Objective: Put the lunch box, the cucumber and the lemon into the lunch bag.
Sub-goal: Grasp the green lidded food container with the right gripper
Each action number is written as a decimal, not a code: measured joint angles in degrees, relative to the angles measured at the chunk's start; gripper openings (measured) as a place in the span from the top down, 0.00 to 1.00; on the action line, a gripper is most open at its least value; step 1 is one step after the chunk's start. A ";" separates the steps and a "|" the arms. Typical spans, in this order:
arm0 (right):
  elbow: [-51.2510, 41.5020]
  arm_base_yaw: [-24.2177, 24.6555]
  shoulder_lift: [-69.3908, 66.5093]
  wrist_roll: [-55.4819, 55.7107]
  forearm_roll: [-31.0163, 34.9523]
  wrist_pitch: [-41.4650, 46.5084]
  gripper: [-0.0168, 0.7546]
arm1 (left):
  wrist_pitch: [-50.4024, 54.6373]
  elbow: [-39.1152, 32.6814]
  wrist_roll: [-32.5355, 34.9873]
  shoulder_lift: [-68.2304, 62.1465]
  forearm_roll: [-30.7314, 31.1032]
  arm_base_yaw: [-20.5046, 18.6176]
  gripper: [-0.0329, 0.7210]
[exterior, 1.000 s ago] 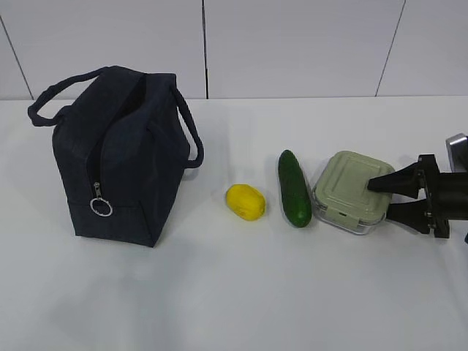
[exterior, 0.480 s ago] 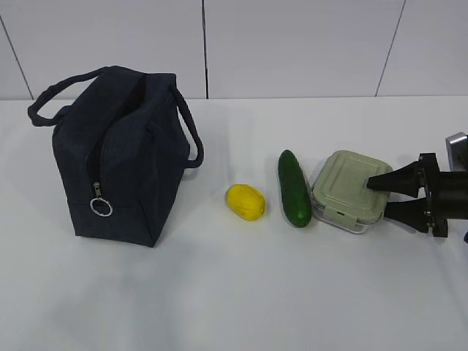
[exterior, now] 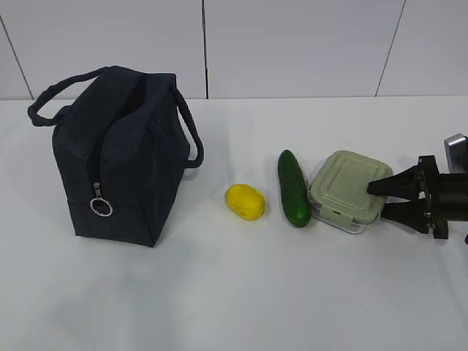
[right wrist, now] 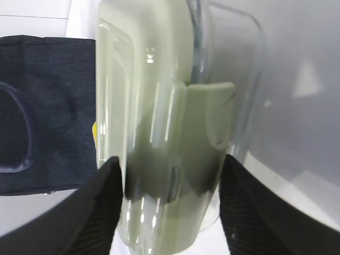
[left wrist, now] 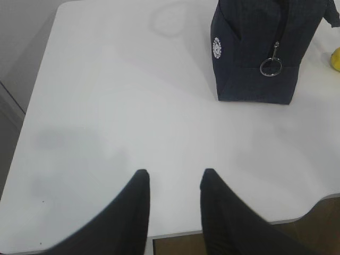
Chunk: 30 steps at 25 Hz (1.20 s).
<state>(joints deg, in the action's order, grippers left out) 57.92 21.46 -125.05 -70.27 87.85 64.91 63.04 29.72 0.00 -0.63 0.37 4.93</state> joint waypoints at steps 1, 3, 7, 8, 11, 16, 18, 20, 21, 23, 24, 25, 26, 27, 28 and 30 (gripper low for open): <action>0.00 0.00 0.00 0.00 0.00 0.00 0.41 | 0.00 0.00 0.00 0.00 0.00 0.00 0.64; 0.00 0.00 0.00 0.00 0.00 -0.22 0.41 | 0.00 0.00 0.00 0.00 0.00 0.00 0.64; 0.00 0.00 0.00 0.00 0.30 -0.44 0.41 | 0.00 0.00 0.00 0.00 0.00 0.00 0.64; 0.00 0.00 0.00 0.00 0.44 -0.47 0.41 | 0.00 0.00 0.00 0.00 0.00 0.00 0.64; 0.00 0.00 0.00 0.00 0.93 -0.69 0.42 | 0.00 0.00 0.00 0.00 0.00 0.00 0.64; 0.00 0.00 0.00 0.00 2.18 -1.61 0.42 | 0.00 0.00 0.00 0.00 0.00 0.00 0.64; 0.00 0.00 0.00 0.00 2.33 -2.13 0.42 | 0.00 0.00 0.00 0.00 0.00 0.00 0.64; 0.00 0.00 0.00 0.10 2.56 -2.26 0.42 | 0.00 0.00 0.00 0.00 0.00 0.00 0.64; 0.00 0.00 0.00 0.11 2.70 -2.36 0.41 | 0.00 0.00 0.00 0.00 0.00 0.00 0.64; 0.00 0.00 0.00 0.33 2.87 -2.63 0.38 | 0.00 0.00 0.00 0.00 0.00 0.00 0.64; 0.00 0.00 0.00 0.33 2.97 -2.86 0.36 | 0.00 0.00 0.00 0.00 0.00 0.00 0.64; 0.00 0.00 0.00 0.37 3.08 -3.02 0.34 | 0.00 0.00 0.00 0.00 0.00 0.00 0.64; 0.00 0.00 0.00 0.37 3.08 -3.02 0.33 | 0.00 0.00 0.00 0.00 0.00 0.00 0.64; 0.00 0.00 0.00 0.37 3.08 -3.15 0.32 | 0.00 0.00 0.00 0.00 0.00 0.00 0.64; 0.00 0.00 0.00 0.37 3.08 -3.15 0.31 | 0.00 0.00 0.00 0.00 0.00 0.00 0.64; 0.00 0.00 0.00 0.37 3.08 -3.15 0.31 | 0.00 0.00 0.00 0.00 0.00 0.00 0.64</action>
<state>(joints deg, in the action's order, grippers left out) 57.92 21.46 -125.05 -69.90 90.93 61.76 63.04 29.72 0.00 -0.63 0.37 4.93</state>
